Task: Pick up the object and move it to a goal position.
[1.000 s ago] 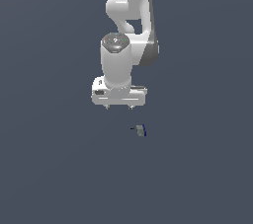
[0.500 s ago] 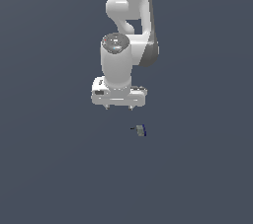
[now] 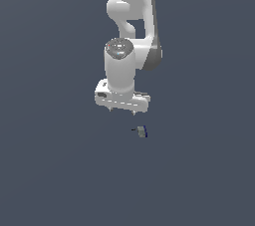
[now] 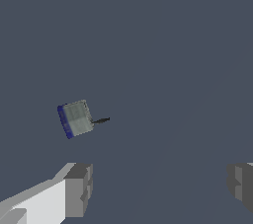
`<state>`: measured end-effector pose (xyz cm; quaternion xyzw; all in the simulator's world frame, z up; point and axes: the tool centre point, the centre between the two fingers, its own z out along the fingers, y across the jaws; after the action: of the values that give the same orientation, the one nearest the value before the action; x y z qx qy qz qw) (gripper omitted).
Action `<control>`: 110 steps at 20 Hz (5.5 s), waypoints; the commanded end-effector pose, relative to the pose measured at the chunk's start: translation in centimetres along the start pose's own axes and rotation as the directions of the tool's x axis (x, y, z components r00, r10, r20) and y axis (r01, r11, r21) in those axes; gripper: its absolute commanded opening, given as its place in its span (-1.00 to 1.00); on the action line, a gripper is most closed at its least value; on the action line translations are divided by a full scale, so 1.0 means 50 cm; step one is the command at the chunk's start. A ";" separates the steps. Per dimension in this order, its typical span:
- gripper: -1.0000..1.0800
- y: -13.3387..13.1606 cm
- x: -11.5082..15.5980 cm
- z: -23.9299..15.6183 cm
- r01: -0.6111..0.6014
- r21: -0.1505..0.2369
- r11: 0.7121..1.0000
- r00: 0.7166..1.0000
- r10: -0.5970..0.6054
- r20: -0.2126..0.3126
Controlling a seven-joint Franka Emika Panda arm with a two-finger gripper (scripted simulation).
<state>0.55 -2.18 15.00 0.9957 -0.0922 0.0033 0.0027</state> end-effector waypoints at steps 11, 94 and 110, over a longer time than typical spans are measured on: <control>0.92 -0.041 0.013 0.042 -0.304 0.006 0.953 0.953 0.304 0.008; -1.00 -0.172 0.029 0.260 -0.956 -0.005 0.292 0.292 0.956 0.007; -1.00 -0.196 -0.078 0.087 -0.956 -0.006 0.292 0.292 0.956 0.009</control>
<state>-0.75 7.82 9.35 0.7453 -0.6667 -0.0012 -0.0002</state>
